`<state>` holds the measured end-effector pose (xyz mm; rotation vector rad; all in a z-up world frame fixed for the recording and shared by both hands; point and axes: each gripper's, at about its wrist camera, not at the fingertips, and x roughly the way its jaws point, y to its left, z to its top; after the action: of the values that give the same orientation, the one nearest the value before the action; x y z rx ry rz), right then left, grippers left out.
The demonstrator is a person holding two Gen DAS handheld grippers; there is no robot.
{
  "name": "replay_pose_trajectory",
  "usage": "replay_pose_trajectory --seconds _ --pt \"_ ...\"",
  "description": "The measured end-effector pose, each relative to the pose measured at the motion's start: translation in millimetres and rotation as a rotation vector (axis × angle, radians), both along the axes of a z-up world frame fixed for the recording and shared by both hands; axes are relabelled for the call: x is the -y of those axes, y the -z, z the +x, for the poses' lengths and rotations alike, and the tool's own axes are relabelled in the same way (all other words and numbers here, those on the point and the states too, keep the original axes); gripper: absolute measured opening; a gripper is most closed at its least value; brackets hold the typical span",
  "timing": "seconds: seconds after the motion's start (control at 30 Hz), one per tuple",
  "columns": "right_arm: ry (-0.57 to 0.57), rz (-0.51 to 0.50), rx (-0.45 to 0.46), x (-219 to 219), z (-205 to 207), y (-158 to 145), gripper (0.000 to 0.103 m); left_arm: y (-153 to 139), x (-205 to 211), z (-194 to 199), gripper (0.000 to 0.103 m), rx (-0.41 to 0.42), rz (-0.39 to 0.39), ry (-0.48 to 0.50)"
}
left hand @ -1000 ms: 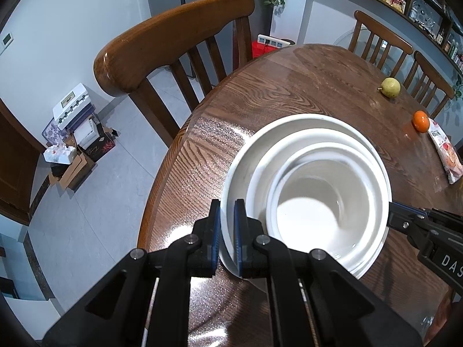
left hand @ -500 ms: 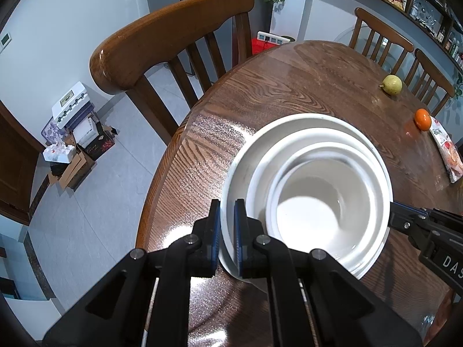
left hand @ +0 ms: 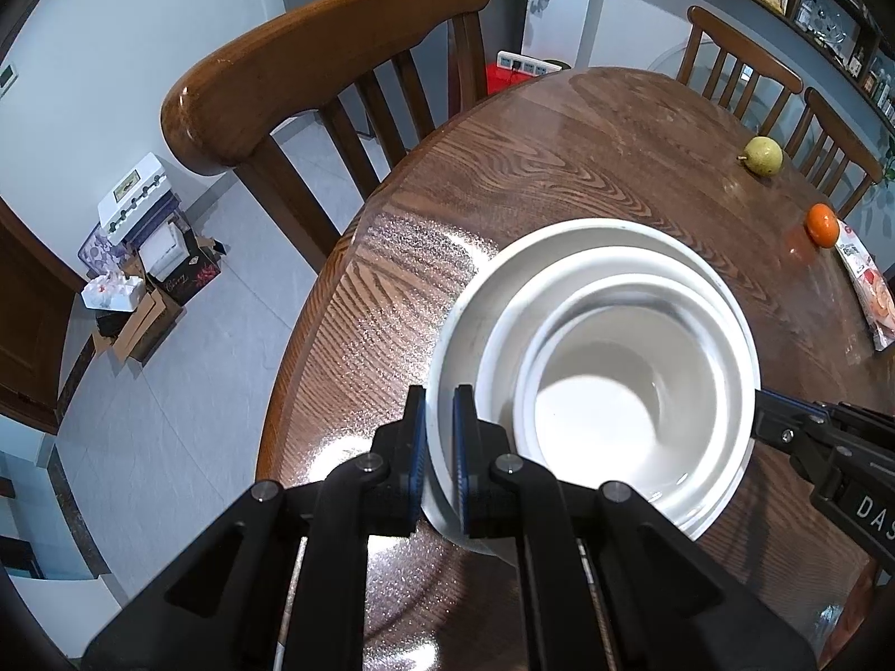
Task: Organize plates and bowls
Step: 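Lower the nested white bowls onto the teal plate with both grippers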
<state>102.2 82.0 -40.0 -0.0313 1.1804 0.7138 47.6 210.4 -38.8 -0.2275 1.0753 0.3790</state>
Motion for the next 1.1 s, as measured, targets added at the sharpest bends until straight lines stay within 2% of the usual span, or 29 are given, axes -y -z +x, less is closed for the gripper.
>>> replay_pose_trajectory --seconds 0.73,1.1 --pt "0.02 -0.006 -0.033 -1.8 10.5 5.0 0.011 2.9 -1.2 7.4 0.005 -0.023 -0.007 0.017" --pt "0.027 -0.028 0.001 -2.1 11.0 2.9 0.011 4.6 0.9 9.0 0.005 -0.026 -0.006 0.023"
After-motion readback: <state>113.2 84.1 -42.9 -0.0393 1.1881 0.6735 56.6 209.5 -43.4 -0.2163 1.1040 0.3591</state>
